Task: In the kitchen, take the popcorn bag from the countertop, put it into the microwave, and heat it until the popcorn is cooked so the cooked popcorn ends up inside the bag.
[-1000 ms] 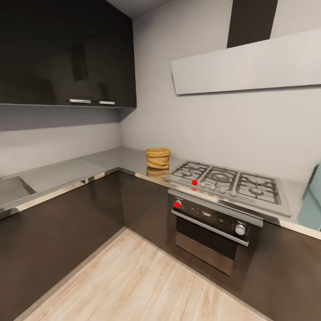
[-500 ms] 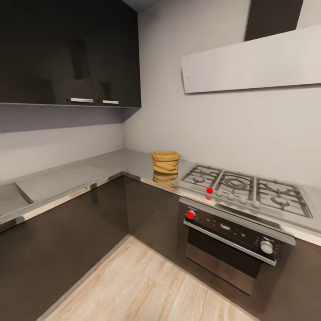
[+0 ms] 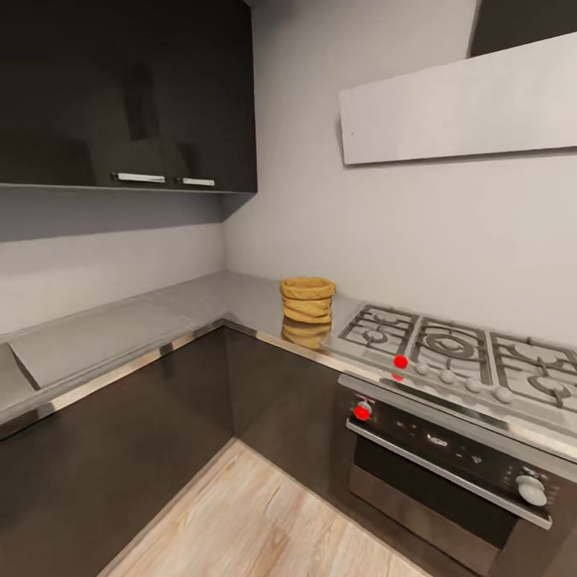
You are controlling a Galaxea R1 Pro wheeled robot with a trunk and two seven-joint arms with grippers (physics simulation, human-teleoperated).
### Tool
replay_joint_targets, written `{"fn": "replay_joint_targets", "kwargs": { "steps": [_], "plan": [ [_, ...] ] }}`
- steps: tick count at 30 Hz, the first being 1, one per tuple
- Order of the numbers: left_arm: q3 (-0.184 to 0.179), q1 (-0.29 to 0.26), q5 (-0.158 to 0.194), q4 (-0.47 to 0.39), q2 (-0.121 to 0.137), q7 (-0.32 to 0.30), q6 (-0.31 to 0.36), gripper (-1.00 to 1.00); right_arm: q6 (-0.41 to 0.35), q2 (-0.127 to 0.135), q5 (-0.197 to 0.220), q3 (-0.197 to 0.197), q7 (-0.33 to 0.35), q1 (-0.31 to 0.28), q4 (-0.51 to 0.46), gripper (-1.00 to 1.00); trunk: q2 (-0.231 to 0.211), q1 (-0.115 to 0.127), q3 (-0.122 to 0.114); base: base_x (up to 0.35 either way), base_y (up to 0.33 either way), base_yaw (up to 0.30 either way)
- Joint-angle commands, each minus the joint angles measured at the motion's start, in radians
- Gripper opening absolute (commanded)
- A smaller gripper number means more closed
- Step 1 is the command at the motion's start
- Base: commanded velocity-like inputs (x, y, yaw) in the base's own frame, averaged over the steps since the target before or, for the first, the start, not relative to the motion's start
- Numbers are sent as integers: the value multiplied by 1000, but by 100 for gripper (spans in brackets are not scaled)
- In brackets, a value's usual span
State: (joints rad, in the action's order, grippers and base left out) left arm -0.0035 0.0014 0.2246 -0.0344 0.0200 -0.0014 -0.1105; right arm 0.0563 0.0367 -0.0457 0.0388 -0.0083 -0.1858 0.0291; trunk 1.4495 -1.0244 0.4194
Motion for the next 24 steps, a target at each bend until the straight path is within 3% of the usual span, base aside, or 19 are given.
{"fn": "replay_joint_targets", "kwargs": {
  "steps": [1, 24],
  "plan": [
    [-1, 0, 6, -1, 0, 0, -1, 100, 6, 0, -5, 4, -1, -1, 3, 100, 0, -1, 1, 314, 97, 0],
    [-3, 0, 4, -1, 0, 0, -5, 100, 7, -5, -5, 4, -1, -1, 3, 100, 0, -1, 1, 281, 97, 0]
  ]
}}
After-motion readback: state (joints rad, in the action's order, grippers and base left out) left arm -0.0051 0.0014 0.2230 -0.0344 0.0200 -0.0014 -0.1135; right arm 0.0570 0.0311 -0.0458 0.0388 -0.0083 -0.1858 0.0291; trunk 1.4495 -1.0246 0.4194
